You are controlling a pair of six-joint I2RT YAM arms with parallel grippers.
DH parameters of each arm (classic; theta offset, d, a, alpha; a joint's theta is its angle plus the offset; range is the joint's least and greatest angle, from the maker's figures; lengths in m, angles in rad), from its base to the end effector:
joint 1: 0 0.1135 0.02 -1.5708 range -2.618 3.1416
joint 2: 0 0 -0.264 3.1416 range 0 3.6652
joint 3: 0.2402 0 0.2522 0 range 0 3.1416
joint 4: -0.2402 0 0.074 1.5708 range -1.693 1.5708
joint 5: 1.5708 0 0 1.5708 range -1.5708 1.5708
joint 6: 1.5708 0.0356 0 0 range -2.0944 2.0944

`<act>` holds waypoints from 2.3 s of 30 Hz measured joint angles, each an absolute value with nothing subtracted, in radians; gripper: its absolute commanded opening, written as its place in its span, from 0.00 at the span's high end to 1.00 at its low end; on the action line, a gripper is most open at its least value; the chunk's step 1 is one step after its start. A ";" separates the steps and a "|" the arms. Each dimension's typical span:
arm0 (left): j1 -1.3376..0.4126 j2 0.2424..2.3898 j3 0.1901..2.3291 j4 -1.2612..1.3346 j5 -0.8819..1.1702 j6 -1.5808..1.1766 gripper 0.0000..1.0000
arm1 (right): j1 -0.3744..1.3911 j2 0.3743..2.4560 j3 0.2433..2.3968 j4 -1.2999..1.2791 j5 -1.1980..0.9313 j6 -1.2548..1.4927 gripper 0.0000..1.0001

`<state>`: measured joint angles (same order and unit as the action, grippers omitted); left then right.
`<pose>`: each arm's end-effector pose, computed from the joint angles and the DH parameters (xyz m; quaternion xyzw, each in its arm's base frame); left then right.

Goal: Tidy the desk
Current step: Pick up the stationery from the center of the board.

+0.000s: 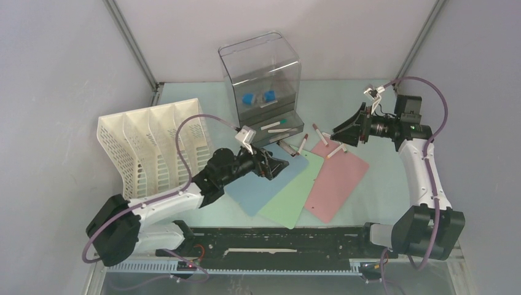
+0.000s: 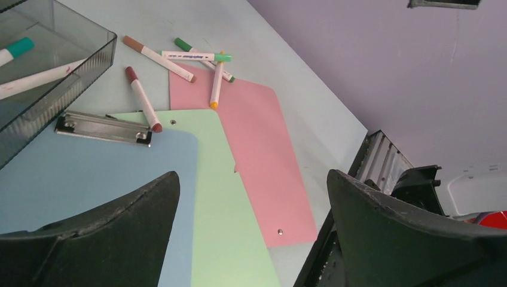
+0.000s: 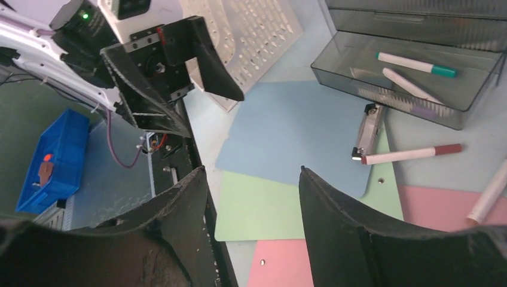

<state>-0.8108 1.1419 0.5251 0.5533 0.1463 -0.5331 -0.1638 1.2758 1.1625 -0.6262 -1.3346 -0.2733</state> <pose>0.1710 -0.1875 0.2539 0.1502 0.7133 -0.4666 0.5009 0.2565 -0.0073 0.3425 -0.2888 0.7039 0.4839 0.4324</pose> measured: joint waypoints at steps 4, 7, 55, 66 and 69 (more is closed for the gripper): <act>-0.811 1.224 0.607 0.519 0.170 -0.538 0.01 | -0.163 1.276 1.158 -0.619 -1.374 -0.273 0.34; -0.811 1.291 0.682 0.481 0.181 -0.546 0.01 | -0.163 1.276 1.158 -0.619 -1.387 -0.273 0.34; -0.879 2.183 1.728 -0.315 -0.147 -0.320 0.40 | -0.169 1.275 1.157 -0.620 -1.234 -0.278 0.39; -0.845 2.265 1.794 -0.355 -0.138 -0.323 0.54 | -0.169 1.275 1.157 -0.620 -1.230 -0.278 0.40; -0.842 2.281 1.804 -0.364 -0.128 -0.324 0.56 | -0.169 1.275 1.157 -0.620 -1.227 -0.278 0.40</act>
